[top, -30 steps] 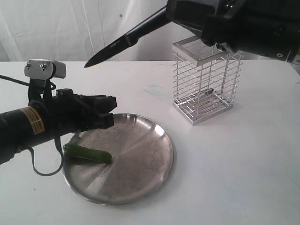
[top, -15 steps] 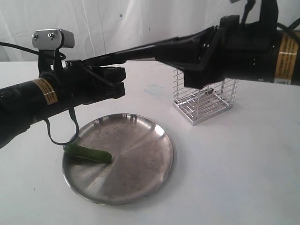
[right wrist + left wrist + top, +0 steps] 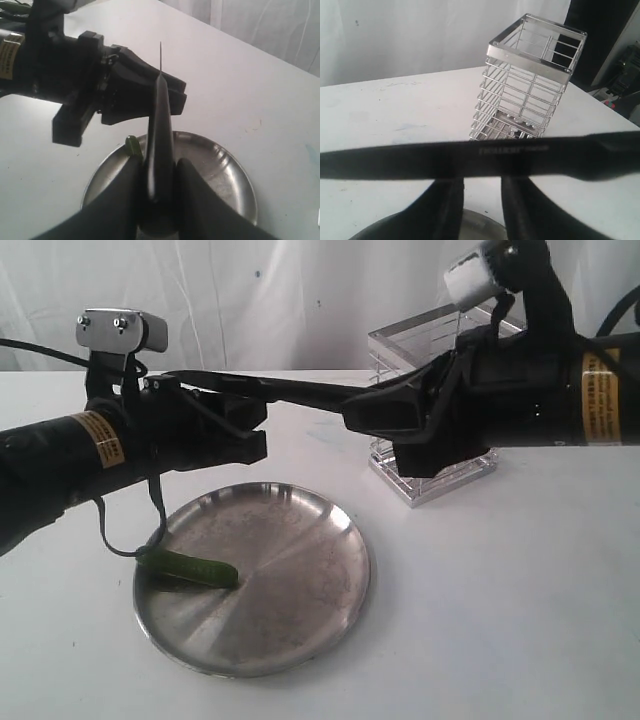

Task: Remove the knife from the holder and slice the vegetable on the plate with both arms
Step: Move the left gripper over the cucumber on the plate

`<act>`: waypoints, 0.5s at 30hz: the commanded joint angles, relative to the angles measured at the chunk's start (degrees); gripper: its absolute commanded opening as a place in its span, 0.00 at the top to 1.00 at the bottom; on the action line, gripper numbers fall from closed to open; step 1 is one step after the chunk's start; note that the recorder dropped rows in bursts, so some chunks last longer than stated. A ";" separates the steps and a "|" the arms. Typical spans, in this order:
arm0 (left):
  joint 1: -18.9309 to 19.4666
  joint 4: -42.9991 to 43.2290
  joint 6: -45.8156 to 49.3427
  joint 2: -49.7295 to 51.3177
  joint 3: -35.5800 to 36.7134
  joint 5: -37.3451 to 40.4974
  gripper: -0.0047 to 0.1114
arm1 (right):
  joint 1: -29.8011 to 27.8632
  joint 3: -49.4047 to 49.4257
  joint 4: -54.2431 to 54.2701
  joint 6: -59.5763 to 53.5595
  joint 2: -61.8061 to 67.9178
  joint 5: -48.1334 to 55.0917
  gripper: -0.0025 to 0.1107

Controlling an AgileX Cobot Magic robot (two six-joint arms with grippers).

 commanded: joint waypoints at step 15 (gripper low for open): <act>-1.59 26.14 -1.64 -10.41 -0.27 32.92 0.63 | 0.18 -0.21 -0.27 2.79 -1.61 8.47 0.98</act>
